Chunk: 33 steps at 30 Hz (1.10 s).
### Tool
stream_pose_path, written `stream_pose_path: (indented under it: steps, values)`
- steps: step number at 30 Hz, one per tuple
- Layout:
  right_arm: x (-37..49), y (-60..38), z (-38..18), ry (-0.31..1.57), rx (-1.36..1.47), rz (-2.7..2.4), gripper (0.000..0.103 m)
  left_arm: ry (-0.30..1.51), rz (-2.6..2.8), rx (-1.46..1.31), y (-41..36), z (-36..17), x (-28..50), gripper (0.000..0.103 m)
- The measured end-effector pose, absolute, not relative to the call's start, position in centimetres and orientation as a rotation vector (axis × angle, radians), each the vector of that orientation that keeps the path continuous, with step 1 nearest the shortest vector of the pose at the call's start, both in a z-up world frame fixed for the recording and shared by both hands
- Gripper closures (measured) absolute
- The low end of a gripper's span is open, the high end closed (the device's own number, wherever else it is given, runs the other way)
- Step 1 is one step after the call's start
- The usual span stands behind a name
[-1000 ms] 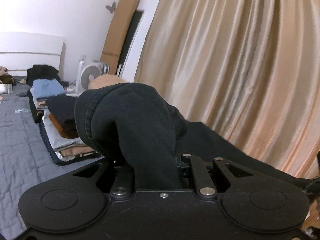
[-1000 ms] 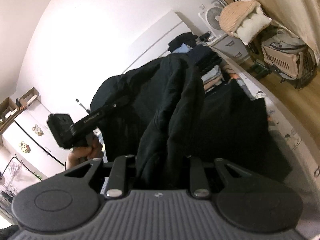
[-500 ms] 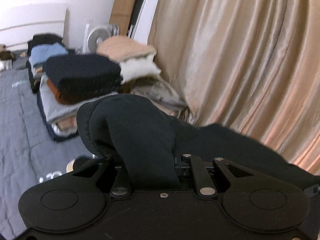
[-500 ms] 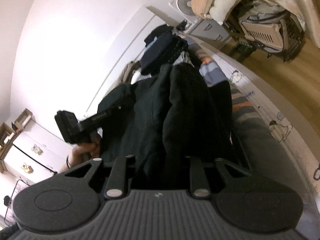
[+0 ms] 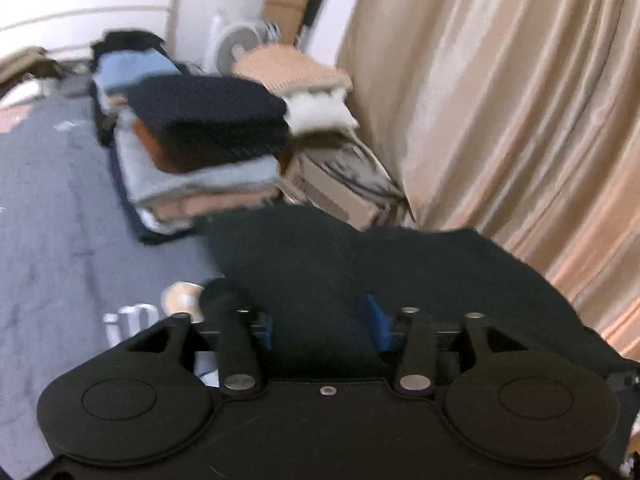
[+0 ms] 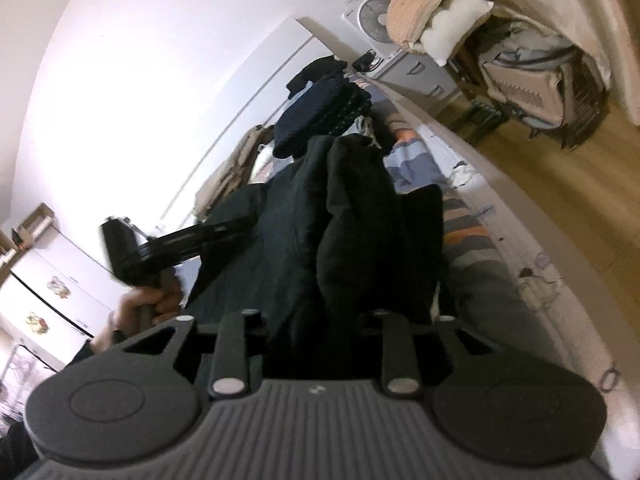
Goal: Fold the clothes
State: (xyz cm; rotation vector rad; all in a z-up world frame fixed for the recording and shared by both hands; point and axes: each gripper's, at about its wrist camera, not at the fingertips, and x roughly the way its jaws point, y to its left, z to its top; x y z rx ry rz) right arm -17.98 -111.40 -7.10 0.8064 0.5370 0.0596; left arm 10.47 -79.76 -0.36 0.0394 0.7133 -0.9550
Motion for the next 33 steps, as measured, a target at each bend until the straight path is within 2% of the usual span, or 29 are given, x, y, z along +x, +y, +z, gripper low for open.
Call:
stream_pose_path:
  steps: [3,6,9,14,19,22,24,28,33]
  values:
    - [-20.0,-111.3,-4.8,0.524,0.728,-0.011,0.064,0.631,-0.963,-0.029,-74.8,1.9,8.3,0.040]
    - [-22.8,-111.0,-2.2,0.448,0.698,-0.041,0.064,0.601,-1.023,-0.088,-71.0,3.4,4.7,0.036]
    - [-24.2,-109.3,0.2,0.375,0.634,0.012,0.063,0.573,-1.111,-0.041,-70.5,3.1,-0.7,0.030]
    - [-22.7,-106.5,0.4,0.380,0.595,0.065,0.060,0.434,-1.158,0.233,-72.3,0.6,-11.0,0.030]
    - [-21.1,-106.3,-2.9,0.463,0.613,0.008,0.060,0.321,-1.142,0.542,-74.4,-2.9,-17.4,0.030]
    - [-21.9,-107.2,-5.3,0.455,0.668,0.005,0.061,0.312,-1.109,0.640,-75.3,-4.1,-18.5,0.030]
    - [-22.6,-107.9,-7.1,0.433,0.743,0.019,0.064,0.350,-1.112,0.611,-75.1,-4.1,-18.2,0.030]
    - [-24.1,-108.3,-9.6,0.395,0.820,0.061,0.064,0.416,-1.154,0.446,-74.6,-2.5,-16.0,0.030]
    - [-24.5,-108.2,-9.3,0.406,0.811,0.070,0.064,0.495,-1.240,0.227,-74.5,-1.1,-14.2,0.030]
